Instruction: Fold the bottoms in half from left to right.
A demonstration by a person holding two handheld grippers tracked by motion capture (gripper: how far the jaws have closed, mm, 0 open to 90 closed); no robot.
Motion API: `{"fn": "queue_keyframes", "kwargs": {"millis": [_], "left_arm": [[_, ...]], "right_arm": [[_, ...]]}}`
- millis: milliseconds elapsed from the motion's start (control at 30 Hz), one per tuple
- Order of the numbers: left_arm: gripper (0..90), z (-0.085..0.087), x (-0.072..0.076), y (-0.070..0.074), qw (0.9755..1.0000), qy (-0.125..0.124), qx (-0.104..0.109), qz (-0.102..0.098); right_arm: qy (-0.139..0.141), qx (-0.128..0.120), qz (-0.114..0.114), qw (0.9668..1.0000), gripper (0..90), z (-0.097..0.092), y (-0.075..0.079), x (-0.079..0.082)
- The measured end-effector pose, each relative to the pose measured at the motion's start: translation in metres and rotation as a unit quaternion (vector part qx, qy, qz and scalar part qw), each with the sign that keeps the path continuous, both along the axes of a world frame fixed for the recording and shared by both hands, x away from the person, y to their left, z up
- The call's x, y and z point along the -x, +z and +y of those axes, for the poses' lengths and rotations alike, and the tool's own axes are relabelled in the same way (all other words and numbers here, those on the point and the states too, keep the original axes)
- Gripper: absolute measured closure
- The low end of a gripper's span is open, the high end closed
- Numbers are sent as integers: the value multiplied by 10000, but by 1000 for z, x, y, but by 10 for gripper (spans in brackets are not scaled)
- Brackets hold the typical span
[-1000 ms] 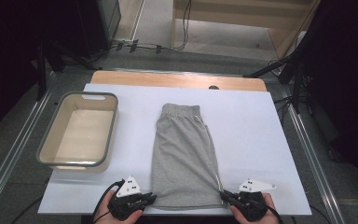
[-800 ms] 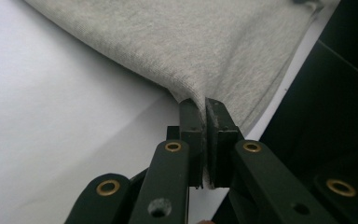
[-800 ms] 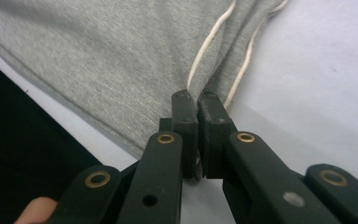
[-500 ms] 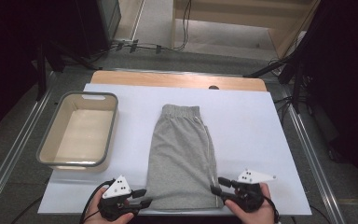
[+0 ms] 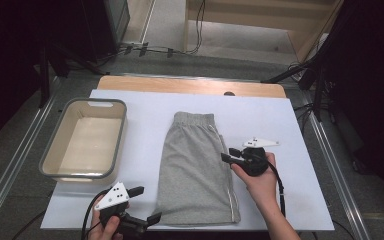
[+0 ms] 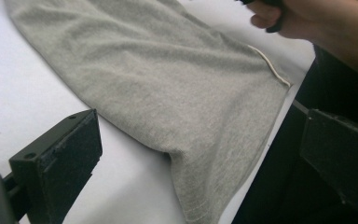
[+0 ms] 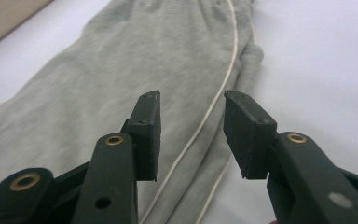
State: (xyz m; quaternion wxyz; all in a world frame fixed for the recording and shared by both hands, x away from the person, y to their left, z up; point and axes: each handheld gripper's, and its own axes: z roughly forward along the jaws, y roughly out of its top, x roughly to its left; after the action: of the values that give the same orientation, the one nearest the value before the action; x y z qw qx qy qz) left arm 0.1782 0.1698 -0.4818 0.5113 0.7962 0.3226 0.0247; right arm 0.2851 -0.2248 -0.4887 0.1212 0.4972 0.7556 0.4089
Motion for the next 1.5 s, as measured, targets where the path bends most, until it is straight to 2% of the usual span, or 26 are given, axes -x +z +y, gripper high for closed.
{"fn": "queue_keyframes", "kwargs": {"millis": [233,333,367,467,567,667,767,833,867,967,1033,1200,1267,1333,1367,1400,1500], "left_arm": [[0,-1,0,-3,9999,20,-119,-11],[0,-2,0,-4,9998,19,-184,-20],[0,-3,0,-4,9998,16,-200,-19],[0,-2,0,-3,9998,18,-200,-34],[0,-1,0,-4,9999,38,-155,-21],[0,-1,-1,-4,9999,42,-135,-8],[0,-2,0,-4,9998,11,-180,-25],[0,-3,0,-4,9998,5,-195,-15],[0,-3,0,-5,9998,12,-197,-20],[0,-3,0,-6,9998,15,-201,-9],[0,-2,-1,-6,9998,13,-216,-11],[0,-3,-1,-5,9996,71,-245,-100],[0,-3,-1,-3,9996,111,-235,-145],[0,-4,-2,-2,9995,121,-229,-158],[0,-4,-3,-1,9995,137,-227,-171],[0,-4,-3,0,9995,155,-223,-186],[0,-7,-4,3,9994,156,-233,-224]], "right_arm": [[-66,-65,313,9995,638,6,-12,-28],[-19,0,477,9989,765,8,-20,-32],[-4,62,489,9988,798,9,-21,-32],[-7,145,378,9992,817,10,-18,-30],[-81,108,172,9998,819,6,-8,-26],[-184,142,63,9997,819,0,-1,-26],[-248,268,138,9992,818,-3,-6,-29],[-275,485,184,9983,810,-3,-14,-30],[-287,532,180,9980,791,-3,-18,-31],[-326,419,152,9985,626,-4,-22,-29],[-241,318,66,9992,558,-7,-19,-26],[-170,99,-215,9996,461,-18,-4,-14],[-155,68,-268,9995,419,-22,0,-7],[-36,-106,-257,9996,419,-24,3,4],[31,-136,-280,9995,456,-24,4,11],[127,-119,-314,9994,549,-24,5,18],[387,-202,-321,9985,670,-24,3,41]]}}
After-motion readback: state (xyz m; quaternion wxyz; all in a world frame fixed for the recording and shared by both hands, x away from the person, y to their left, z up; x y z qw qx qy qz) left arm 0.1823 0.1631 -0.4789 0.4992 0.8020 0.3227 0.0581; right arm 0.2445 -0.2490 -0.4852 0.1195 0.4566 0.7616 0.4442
